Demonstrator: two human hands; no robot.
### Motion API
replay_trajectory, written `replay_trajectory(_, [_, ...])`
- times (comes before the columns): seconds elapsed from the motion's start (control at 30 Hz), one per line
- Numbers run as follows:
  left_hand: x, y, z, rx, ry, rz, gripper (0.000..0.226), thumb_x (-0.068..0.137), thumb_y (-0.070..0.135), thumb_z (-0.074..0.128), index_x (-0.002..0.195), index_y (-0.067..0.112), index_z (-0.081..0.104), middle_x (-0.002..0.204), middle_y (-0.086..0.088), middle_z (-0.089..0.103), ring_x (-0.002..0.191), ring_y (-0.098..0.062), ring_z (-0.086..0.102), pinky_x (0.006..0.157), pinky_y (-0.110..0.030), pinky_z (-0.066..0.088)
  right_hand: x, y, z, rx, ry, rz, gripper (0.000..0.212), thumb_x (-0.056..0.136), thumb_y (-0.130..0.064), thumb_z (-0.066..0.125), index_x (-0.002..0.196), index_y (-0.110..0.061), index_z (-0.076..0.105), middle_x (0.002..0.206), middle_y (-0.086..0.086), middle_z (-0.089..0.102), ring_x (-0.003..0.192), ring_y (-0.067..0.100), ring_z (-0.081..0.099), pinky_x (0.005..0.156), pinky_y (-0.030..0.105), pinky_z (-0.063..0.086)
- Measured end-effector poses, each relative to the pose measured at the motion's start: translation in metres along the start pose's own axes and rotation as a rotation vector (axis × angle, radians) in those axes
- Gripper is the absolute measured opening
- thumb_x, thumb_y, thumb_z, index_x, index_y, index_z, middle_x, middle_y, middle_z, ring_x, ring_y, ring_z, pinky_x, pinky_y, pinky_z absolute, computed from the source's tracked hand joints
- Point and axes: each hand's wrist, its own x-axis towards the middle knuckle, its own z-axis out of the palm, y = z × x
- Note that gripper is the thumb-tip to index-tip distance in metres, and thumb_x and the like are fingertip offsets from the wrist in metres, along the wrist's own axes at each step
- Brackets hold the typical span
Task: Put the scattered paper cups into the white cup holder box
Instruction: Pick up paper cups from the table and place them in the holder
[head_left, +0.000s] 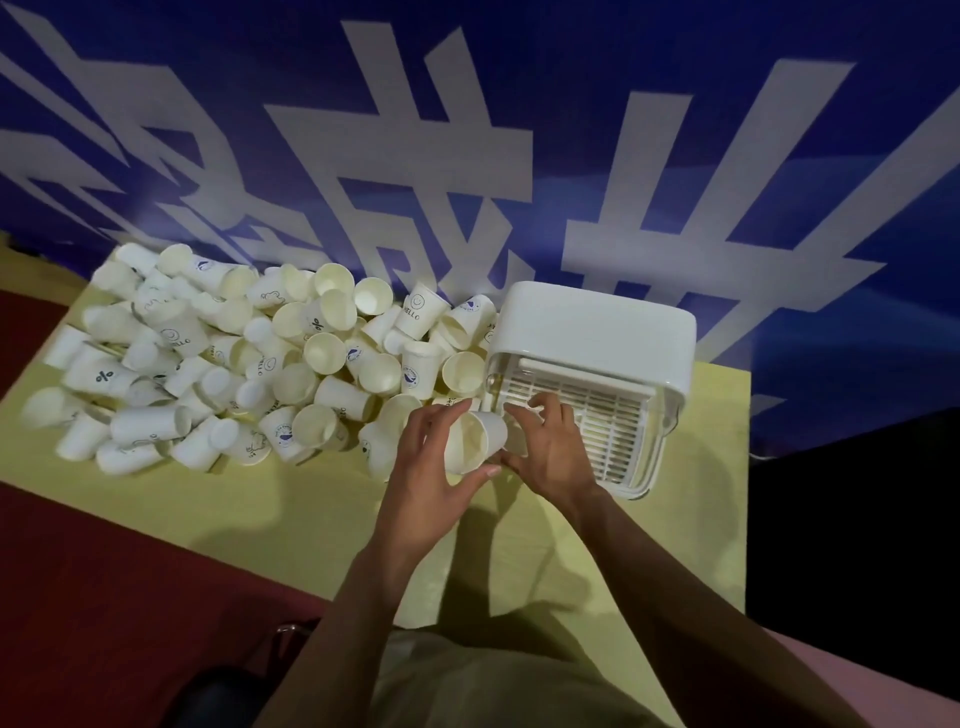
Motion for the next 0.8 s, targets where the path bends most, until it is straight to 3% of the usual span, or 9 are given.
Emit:
replay_trajectory(0.1, [0.008,-0.005,0.005,0.025,-0.010,0.005,0.070,0.086,0.038,0.079,0.146,0.036,0.043,0.138,0.009,0.041,0.132,-0.011,0.044,0.104,-0.028,0.047,0.000,0.004,0.004,0.035,-0.004,0.003,0.071,0.085,-0.063,0.071,0.148,-0.037,0.050,0.135,0.007,0.043,0.123,0.029,0.042,0.099,0.048,0.046])
replay_trajectory(0.17, [0.013,-0.007,0.008,0.035,-0.013,0.014,0.069,0.087,0.037,0.077,0.147,0.035,0.043,0.138,0.010,0.042,0.130,-0.010,0.046,0.104,-0.035,0.049,0.000,0.006,0.006,0.067,-0.010,-0.003,0.075,0.084,-0.066,0.070,0.149,-0.036,0.049,0.135,0.008,0.044,0.121,0.030,0.043,0.099,0.050,0.047])
replay_trajectory(0.33, [0.027,-0.004,0.017,0.037,-0.042,0.043,0.068,0.087,0.030,0.077,0.146,0.037,0.043,0.137,0.011,0.042,0.130,-0.011,0.046,0.105,-0.037,0.048,-0.015,0.013,0.001,0.226,0.093,-0.007,0.098,0.083,-0.079,0.057,0.156,-0.016,0.041,0.136,0.015,0.044,0.117,0.030,0.046,0.099,0.044,0.045])
replay_trajectory(0.43, [0.036,-0.005,0.029,0.065,-0.088,0.073,0.070,0.086,0.025,0.078,0.146,0.036,0.044,0.139,0.010,0.041,0.130,-0.014,0.046,0.102,-0.039,0.050,-0.034,0.025,-0.005,0.239,0.177,-0.047,0.093,0.089,-0.068,0.063,0.156,-0.008,0.038,0.137,0.017,0.042,0.119,0.030,0.046,0.092,0.046,0.052])
replay_trajectory(0.53, [0.042,-0.005,0.046,0.098,-0.140,0.088,0.072,0.084,0.021,0.079,0.146,0.035,0.045,0.142,0.010,0.039,0.133,-0.015,0.044,0.103,-0.040,0.051,-0.055,0.035,-0.013,0.274,0.199,-0.038,0.089,0.091,-0.053,0.073,0.159,-0.012,0.034,0.137,0.016,0.039,0.122,0.028,0.045,0.090,0.040,0.053])
replay_trajectory(0.63, [0.044,-0.010,0.063,0.148,-0.179,0.084,0.074,0.084,0.017,0.079,0.147,0.033,0.044,0.147,0.009,0.036,0.138,-0.016,0.038,0.107,-0.043,0.048,-0.074,0.037,-0.020,0.273,0.195,-0.006,0.088,0.092,-0.054,0.072,0.160,-0.019,0.031,0.140,0.013,0.039,0.125,0.025,0.043,0.094,0.032,0.049])
replay_trajectory(0.8, [0.045,-0.023,0.085,0.261,-0.239,0.007,0.074,0.089,0.036,0.075,0.153,0.032,0.037,0.153,0.006,0.035,0.139,-0.018,0.030,0.114,-0.043,0.038,-0.093,0.037,-0.016,0.292,0.181,0.066,0.088,0.091,-0.060,0.069,0.161,-0.025,0.027,0.145,0.007,0.034,0.132,0.021,0.040,0.100,0.029,0.046])
